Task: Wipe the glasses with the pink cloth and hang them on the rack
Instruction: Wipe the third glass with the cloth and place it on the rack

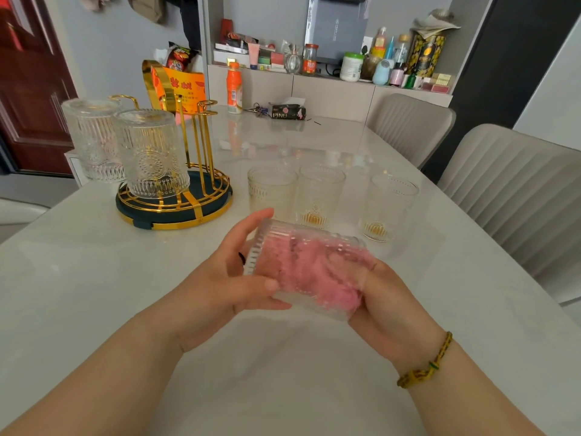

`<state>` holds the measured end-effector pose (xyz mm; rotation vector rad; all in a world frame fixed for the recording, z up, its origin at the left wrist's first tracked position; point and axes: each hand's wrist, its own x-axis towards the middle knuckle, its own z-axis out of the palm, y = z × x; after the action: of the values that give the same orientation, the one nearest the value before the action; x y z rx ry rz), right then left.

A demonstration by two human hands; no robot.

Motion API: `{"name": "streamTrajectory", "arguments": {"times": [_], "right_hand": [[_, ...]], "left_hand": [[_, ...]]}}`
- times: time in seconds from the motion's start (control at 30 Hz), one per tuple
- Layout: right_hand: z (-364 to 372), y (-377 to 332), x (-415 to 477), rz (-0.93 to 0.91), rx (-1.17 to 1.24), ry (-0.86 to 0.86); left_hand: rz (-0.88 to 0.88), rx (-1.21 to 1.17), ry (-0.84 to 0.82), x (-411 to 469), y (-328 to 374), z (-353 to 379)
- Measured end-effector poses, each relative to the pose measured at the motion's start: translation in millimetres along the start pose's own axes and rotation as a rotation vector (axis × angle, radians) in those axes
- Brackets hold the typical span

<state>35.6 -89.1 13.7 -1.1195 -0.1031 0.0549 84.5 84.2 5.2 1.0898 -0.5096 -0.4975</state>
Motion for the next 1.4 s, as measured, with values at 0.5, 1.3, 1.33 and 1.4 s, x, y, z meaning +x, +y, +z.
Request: {"name": "streamTrajectory", "arguments": {"times": [0.5, 1.3, 1.33, 1.4], "right_hand": [[2, -3, -3, -0.124, -0.397, 0.026], [3, -2, 0, 0.047, -0.01, 0.059], [3, -3, -1, 0.063, 0.066, 0.063], [4, -2, -3, 0.052, 0.05, 0.063]], "left_hand": [[-0.111, -0.001, 0.001, -3, 0, 2], [-0.075, 0.026, -0.013, -1, -2, 5], [-0.055, 0.054, -0.025, -2, -3, 1], [-0.009, 0.184, 0.024, -1, -4, -5]]}}
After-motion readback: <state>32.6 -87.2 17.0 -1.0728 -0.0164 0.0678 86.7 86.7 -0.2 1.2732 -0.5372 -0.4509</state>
